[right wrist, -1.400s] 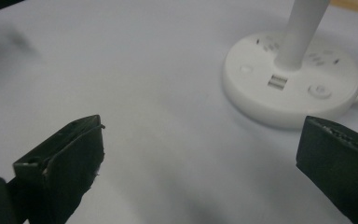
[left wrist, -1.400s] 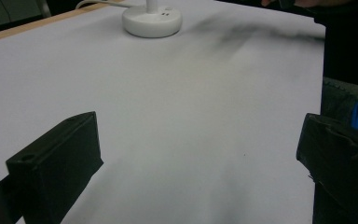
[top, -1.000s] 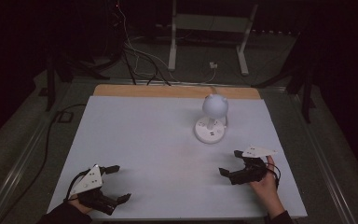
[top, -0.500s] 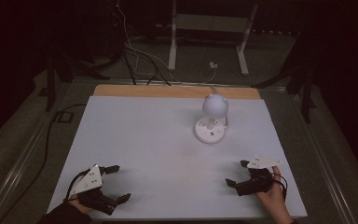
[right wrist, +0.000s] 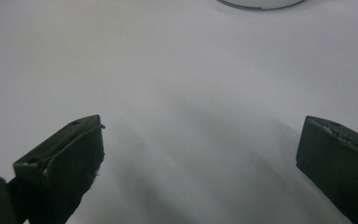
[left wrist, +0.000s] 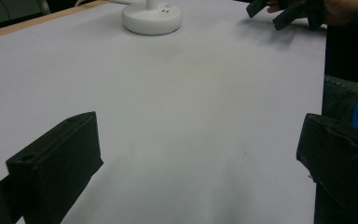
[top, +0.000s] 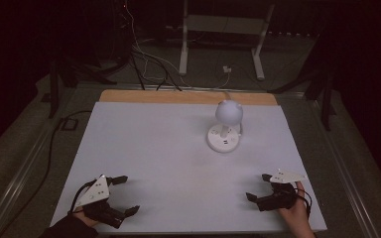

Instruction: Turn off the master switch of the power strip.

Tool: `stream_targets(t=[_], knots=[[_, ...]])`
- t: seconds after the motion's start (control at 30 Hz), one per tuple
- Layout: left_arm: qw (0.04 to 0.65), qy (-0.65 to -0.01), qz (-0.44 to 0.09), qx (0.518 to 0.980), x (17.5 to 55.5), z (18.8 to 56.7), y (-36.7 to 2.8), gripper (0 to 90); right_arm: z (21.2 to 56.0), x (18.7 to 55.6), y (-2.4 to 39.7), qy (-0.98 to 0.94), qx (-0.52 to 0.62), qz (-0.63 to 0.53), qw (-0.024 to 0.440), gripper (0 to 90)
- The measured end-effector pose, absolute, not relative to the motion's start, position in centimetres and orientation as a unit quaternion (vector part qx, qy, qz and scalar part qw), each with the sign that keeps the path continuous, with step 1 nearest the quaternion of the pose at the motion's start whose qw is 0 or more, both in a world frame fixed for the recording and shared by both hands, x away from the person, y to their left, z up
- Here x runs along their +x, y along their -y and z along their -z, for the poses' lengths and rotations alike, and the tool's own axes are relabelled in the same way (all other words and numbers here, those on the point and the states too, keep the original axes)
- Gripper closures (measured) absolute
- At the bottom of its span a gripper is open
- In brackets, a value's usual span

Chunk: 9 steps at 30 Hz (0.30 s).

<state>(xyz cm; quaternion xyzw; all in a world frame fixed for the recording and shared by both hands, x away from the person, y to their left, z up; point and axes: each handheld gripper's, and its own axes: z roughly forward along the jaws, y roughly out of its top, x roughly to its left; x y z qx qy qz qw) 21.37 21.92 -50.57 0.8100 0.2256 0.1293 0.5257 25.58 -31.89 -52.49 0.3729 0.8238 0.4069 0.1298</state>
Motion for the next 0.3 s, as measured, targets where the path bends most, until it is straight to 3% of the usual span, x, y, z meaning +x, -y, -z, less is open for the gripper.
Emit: stream_targets(t=[0.3], knots=[[0.526, -0.225, -0.129, 0.810, 21.36, 50.56, -21.91, 0.4, 52.21, 25.52, 31.45, -0.824, 0.364, -0.414, 0.130, 0.7]])
